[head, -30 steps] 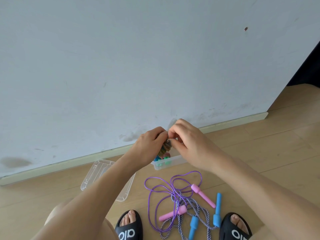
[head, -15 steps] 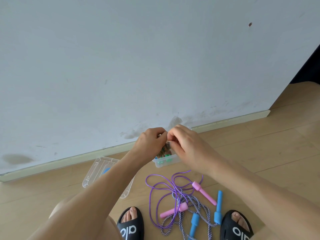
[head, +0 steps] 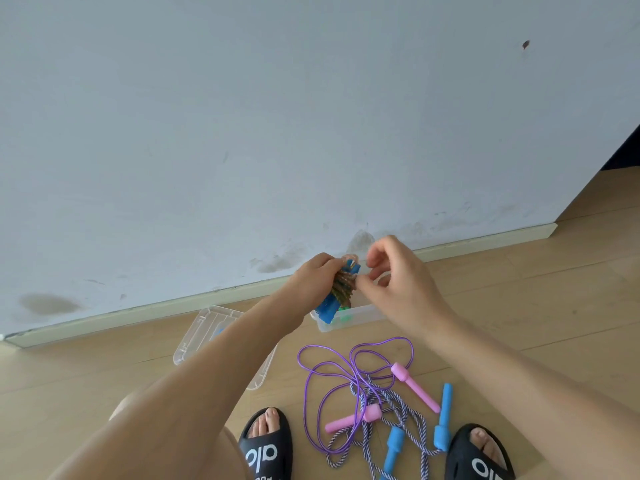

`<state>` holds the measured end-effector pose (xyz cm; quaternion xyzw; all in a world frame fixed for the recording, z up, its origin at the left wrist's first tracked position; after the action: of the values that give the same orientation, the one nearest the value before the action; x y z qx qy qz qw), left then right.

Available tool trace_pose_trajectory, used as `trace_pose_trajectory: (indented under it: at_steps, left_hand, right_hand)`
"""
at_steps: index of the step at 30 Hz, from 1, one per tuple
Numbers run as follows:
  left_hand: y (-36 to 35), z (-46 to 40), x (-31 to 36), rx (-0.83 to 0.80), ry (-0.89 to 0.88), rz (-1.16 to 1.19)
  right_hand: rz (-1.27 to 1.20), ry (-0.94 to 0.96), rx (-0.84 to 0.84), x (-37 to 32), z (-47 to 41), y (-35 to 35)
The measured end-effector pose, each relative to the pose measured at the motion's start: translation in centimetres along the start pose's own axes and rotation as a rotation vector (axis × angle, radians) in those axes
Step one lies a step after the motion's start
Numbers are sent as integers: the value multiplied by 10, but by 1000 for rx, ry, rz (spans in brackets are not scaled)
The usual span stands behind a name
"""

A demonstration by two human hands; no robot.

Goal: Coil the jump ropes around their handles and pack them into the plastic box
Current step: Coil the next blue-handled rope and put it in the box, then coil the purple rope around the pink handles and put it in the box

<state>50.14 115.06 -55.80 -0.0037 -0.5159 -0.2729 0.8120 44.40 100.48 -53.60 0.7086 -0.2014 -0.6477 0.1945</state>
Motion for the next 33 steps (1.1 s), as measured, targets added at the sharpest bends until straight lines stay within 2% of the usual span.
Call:
trace_pose_trajectory:
  at_steps: [2, 5, 7, 11, 15, 19, 22, 26, 31, 33]
  left_hand:
    - [0, -4, -3, -14, 19, 86]
    - [-2, -6, -7, -87, 48, 225]
    - [-4, -8, -8, -154, 64, 312]
    - [-3, -16, -3, -210, 120, 390]
    - [-5, -48, -7, -225, 177, 328]
    - [-9, -103, -36, -121, 205, 112]
    - [-6, -135, -82, -87, 214, -262]
    - [-8, -170, -138, -148, 120, -783]
    - [-30, -216, -165, -271, -9, -1212]
    - [-34, -230, -165, -326, -67, -1299]
  right_hand:
    - [-233, -222, -6, 3, -2, 1]
    - [-422, -454, -190, 17, -2, -10]
    - [-511, -487, -272, 24, -3, -20]
    - [-565, -530, -296, 41, -15, -28]
    - [-615, -589, -348, 64, -40, -24]
    - [-490, -659, -249, 104, -80, -25]
    - [-350, -739, -227, 148, -105, -37]
    - [-94, -801, -252, 208, -138, -63]
    - [141, -845, -321, 276, -177, -105]
    - [238, -852, -390, 299, -185, -122]
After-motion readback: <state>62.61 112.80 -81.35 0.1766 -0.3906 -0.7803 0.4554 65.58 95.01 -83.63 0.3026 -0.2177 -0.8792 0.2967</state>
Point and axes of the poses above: each hand's wrist, its own z-axis away from the middle knuckle, its own y-axis out of the back of the hand, x = y × z, the point moved 2 cm from there along -z, towards the middle knuckle, and after that the axes turned 8 degrees about -x, right-handed, at the moved point
